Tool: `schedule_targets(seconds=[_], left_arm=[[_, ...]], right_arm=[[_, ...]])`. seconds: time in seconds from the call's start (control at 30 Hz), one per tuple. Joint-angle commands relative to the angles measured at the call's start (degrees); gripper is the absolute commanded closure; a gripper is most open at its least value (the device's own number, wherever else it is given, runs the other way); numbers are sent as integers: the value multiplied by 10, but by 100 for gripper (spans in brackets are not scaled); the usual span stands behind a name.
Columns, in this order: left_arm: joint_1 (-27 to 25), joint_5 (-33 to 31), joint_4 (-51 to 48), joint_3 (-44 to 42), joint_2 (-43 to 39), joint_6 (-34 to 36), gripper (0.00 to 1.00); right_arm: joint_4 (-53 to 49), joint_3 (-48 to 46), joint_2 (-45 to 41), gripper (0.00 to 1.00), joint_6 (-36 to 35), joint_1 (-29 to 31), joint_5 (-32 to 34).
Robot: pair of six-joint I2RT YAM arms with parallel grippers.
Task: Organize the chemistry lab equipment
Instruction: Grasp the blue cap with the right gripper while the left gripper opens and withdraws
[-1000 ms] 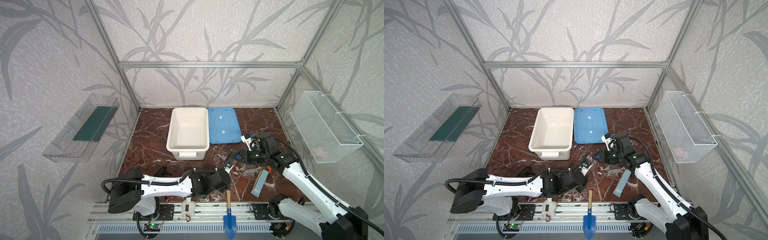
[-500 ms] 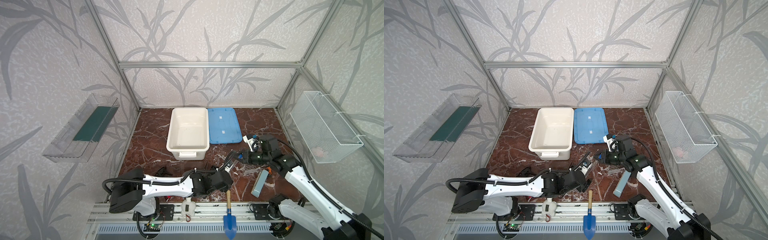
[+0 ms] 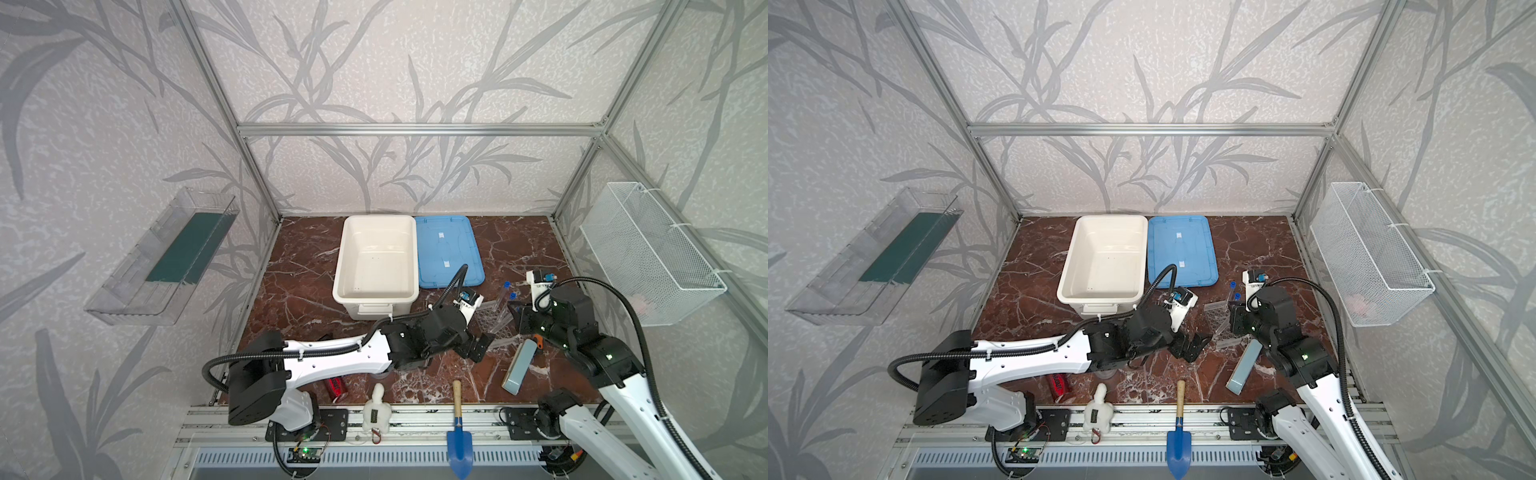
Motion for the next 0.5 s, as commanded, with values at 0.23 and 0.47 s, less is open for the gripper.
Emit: schedule_targets(seconds=[0.23,0.47], left_arm=[[15,79,-72,82,74,-13,1],[17,97,-77,103,112,-32,1]], right_arm=[[71,-29,40,84,-43,-1,110],[109,-65,55,84,-42,0,142]])
